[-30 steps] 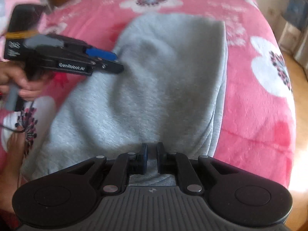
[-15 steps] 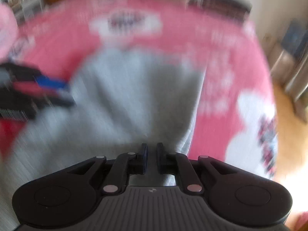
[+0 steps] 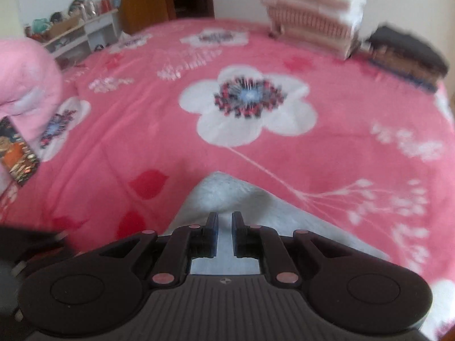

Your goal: Fold clothes

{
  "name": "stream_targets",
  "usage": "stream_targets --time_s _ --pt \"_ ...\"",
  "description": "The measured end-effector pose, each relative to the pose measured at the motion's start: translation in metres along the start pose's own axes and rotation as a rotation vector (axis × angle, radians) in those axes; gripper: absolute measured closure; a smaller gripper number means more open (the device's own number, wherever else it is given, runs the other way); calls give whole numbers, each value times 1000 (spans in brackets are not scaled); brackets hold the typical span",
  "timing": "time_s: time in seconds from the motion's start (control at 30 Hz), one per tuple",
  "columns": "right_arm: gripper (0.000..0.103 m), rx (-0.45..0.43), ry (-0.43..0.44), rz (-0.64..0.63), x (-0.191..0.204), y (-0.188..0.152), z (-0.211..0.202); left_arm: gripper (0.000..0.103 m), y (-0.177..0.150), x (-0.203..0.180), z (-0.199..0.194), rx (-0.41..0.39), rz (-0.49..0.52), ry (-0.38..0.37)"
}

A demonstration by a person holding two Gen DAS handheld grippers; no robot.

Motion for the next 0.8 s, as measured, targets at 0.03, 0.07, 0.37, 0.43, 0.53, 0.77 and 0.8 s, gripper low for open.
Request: stream_targets --time_s 0.03,0.07,0.37,0.43,0.53,0.77,0.8 --pt "95 23 4 33 -5 1 18 60 0 -1 -1 -3 7 7" --pt "96 22 17 75 -12 3 31 60 0 -2 -1 -6 11 11" --pt "94 -14 223 311 -40 22 7 60 -1 9 1 8 -51 -28" --pt "94 28 191 292 -35 16 25 59 -2 11 1 5 -77 -44" --pt "95 20 185 438 -56 9 27 55 -4 16 2 5 -124 -64" --pt "94 -33 86 343 -88 -4 -66 50 -4 33 9 77 -259 -145" --pt "94 -19 74 305 -86 -10 -67 50 -4 34 9 80 -261 -152"
Point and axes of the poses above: each gripper's, at about its wrist camera, not at the fingertips, and z roughly the way its jaws point, x to its left, y to its top, the point moved 5 cm from there along z, roughly the way its jaws point, and after that the axes turned 1 degree about -x, right-handed, at the moved point
